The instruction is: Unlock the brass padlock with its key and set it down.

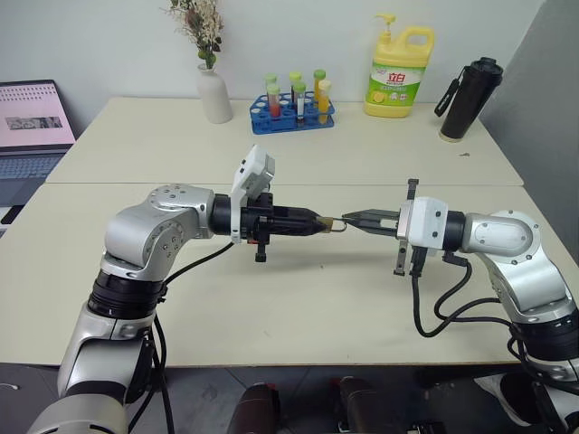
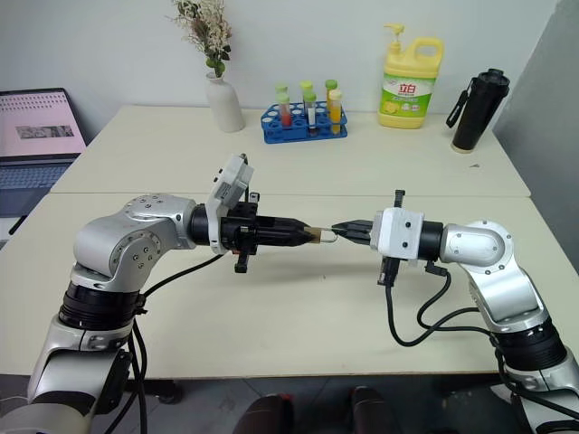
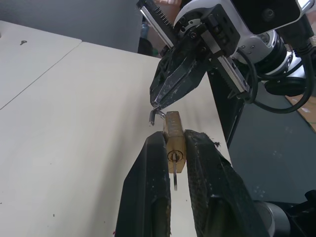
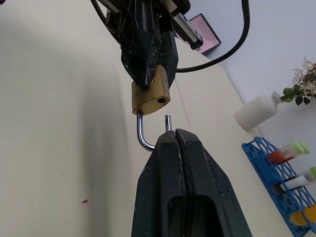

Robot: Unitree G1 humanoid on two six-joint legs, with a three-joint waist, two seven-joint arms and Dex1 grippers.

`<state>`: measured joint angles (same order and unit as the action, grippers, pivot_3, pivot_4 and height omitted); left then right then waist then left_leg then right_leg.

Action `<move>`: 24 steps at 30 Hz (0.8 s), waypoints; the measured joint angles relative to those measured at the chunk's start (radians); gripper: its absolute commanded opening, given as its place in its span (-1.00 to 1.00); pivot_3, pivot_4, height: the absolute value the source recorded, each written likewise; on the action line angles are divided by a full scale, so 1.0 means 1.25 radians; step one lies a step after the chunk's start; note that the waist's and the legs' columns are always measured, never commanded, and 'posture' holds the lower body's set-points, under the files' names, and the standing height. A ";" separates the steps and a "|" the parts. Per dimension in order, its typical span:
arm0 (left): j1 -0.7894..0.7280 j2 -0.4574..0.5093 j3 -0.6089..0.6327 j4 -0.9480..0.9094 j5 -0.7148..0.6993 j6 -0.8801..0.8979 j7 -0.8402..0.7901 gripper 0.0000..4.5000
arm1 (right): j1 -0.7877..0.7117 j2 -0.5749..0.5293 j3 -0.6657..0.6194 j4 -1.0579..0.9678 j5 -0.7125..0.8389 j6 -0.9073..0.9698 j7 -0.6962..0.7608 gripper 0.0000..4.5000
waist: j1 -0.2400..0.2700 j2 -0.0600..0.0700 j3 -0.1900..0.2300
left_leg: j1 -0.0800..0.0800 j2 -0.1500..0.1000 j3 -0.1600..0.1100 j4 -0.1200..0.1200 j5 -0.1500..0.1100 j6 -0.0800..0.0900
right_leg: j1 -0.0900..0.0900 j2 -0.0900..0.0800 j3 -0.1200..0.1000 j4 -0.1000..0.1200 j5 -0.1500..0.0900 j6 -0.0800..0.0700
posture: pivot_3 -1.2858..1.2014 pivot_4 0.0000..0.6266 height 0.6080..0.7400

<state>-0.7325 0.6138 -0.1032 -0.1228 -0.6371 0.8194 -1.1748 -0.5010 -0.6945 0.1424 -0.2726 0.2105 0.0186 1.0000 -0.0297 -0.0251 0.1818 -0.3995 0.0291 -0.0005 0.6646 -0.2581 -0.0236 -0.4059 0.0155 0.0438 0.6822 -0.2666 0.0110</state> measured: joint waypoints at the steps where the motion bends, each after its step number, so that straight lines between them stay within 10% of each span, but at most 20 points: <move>1: 0.002 0.000 0.000 -0.003 0.000 0.000 -0.003 -0.93 | 0.000 0.000 0.002 0.003 0.000 -0.003 0.005 -1.00 | 0.000 0.000 0.000 | 0.000 0.000 0.000 0.000 0.000 0.000 | 0.000 0.000 0.000 0.000 0.000 0.000 | 0.03 -0.52 1.00; 24: 0.009 0.012 -0.001 -0.023 -0.023 0.016 -0.027 -0.93 | -0.022 0.016 0.033 0.096 0.000 -0.057 0.103 -1.00 | 0.000 0.000 0.000 | 0.000 0.000 0.000 0.000 0.000 0.000 | 0.000 0.000 0.000 0.000 0.000 0.000 | 0.03 -0.52 1.00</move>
<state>-0.7213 0.6282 -0.1042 -0.1519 -0.6654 0.8395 -1.2091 -0.5279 -0.6743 0.1838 -0.1531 0.2099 -0.0526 1.1293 -0.0296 -0.0250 0.1818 -0.3995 0.0292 -0.0006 0.6646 -0.2581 -0.0236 -0.4059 0.0155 0.0436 0.6822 -0.2665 0.0108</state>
